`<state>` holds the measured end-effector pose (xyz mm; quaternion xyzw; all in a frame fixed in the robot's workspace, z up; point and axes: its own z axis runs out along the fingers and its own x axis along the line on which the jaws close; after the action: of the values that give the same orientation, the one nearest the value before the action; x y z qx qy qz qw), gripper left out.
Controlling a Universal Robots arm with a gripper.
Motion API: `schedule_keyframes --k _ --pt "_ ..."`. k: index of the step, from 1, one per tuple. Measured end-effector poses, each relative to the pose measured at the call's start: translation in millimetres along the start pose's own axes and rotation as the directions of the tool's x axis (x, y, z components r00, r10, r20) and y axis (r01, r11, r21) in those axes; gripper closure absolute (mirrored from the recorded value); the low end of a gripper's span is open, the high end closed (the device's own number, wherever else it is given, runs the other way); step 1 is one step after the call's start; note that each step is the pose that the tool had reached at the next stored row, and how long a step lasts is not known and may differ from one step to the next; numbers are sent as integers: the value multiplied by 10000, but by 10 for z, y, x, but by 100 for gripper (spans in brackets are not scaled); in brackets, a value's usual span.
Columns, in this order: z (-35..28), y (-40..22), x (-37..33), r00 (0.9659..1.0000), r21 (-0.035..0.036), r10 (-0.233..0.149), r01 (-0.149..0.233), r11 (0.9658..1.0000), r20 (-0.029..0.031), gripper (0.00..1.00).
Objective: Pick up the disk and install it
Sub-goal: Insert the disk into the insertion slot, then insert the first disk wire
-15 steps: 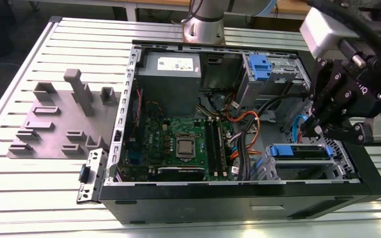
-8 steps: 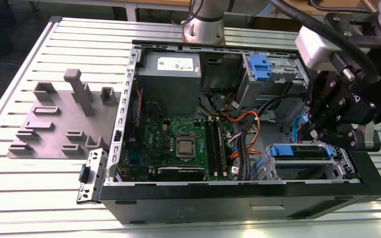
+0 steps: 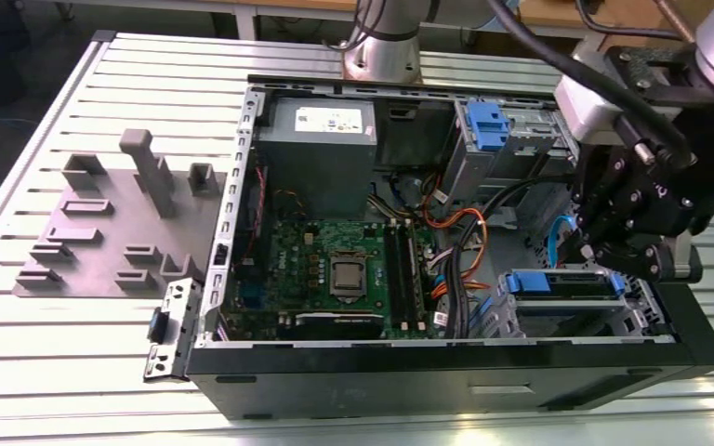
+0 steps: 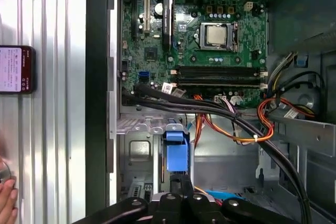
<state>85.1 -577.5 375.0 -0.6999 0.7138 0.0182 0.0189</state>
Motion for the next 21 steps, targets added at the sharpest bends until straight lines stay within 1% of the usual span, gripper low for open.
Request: schedule_keyframes --k 3,8,11,13,17,19,21 --pt "54 12 3 10000 0 1 -1 10000 0 89" --pt "145 72 8 10000 0 -1 1 10000 0 89" --pt "199 77 7 10000 0 -1 1 10000 0 89" --pt "230 78 8 10000 0 -1 1 10000 13 89" --pt "230 78 8 10000 1 -1 1 10000 28 89" --pt "231 78 8 10000 11 -1 1 10000 99 89" --pt "231 78 8 9999 12 -1 1 10000 103 89"
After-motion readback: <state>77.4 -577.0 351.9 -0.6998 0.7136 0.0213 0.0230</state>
